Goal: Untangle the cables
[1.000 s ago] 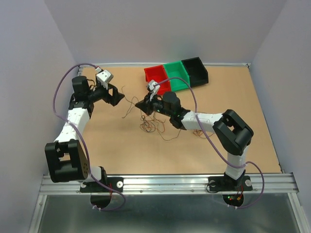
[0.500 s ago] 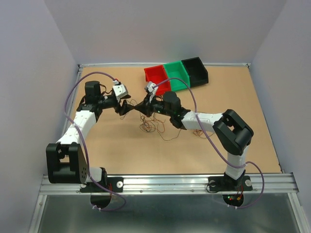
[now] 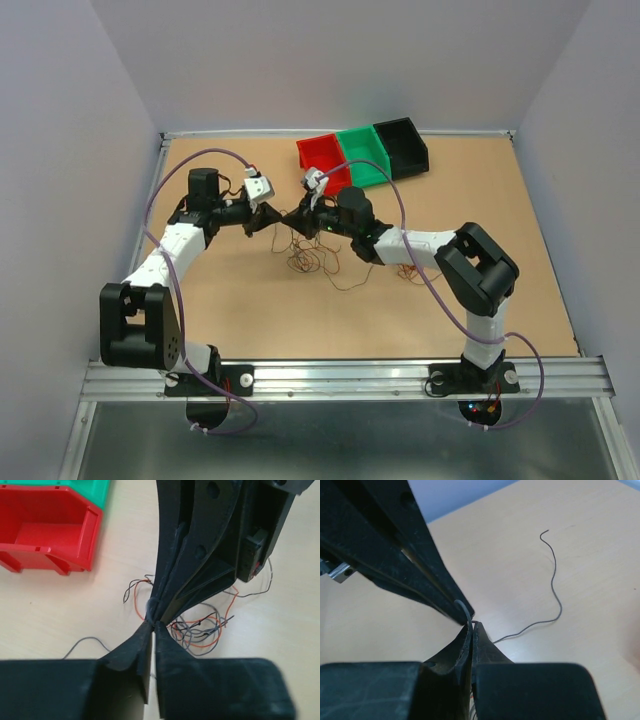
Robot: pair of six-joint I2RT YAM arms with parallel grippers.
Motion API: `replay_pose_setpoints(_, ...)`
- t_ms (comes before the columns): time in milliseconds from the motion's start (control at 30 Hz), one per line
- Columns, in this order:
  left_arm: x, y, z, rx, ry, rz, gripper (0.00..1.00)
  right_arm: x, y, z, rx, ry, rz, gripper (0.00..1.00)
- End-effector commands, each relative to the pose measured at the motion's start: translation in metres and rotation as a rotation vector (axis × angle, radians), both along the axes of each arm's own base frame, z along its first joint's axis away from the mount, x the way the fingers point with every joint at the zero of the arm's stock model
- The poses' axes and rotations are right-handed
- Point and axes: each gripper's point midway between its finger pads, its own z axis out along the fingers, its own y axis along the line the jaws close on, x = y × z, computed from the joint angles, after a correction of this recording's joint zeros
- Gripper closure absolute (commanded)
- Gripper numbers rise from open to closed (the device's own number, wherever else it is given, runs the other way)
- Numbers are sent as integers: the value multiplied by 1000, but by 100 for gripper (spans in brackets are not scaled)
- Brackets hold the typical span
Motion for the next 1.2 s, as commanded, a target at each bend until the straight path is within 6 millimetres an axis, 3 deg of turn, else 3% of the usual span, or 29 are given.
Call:
replay_pose_setpoints(0, 17, -1, 22, 10, -105, 10, 89, -20, 20, 45, 91, -88, 116, 99)
replay_pose_setpoints(100, 16, -1, 21, 15, -108, 11, 84, -21, 19, 44, 87, -87, 119, 99)
replay_pose_setpoints(133, 15, -1, 22, 16, -108, 14, 77, -23, 19, 46, 90, -91, 121, 99)
replay_pose_setpoints(167, 17, 0, 22, 23, -113, 25, 60, -22, 17, 45, 87, -90, 118, 99)
replay_pose_setpoints(233, 16, 2, 23, 23, -119, 34, 44, -23, 17, 45, 87, -91, 113, 99)
replay_pose_setpoints(500, 3, 3, 38, 13, -198, 9, 38, -26, 15, 45, 84, -96, 127, 99)
replay_pose_setpoints(533, 2, 2, 39, 12, -201, 2, 40, -27, 16, 45, 85, -94, 129, 99)
replay_pose_setpoints(600, 2, 1, 36, 12, -194, -7, 57, -27, 15, 46, 87, -95, 129, 99)
replay_pose_setpoints(700, 1, -2, 27, 20, -158, -26, 100, -27, 16, 44, 84, -92, 129, 99)
replay_pose_setpoints(933, 2, -3, 24, 30, -143, -47, 100, -28, 15, 46, 88, -98, 129, 99)
replay_pose_setpoints(967, 1, -3, 24, 32, -143, -46, 98, -27, 14, 45, 86, -98, 129, 99)
replay_pose_setpoints(1000, 1, -2, 25, 31, -144, -41, 86, -28, 14, 46, 86, -100, 130, 99)
replay_pose_setpoints(1033, 2, -1, 25, 35, -148, -38, 61, -29, 13, 47, 88, -102, 129, 99)
replay_pose_setpoints(1067, 1, 0, 25, 34, -148, -38, 52, -28, 13, 47, 86, -102, 127, 99)
replay_pose_setpoints(1167, -1, 1, 25, 38, -159, -35, 40, -30, 12, 46, 85, -101, 130, 100)
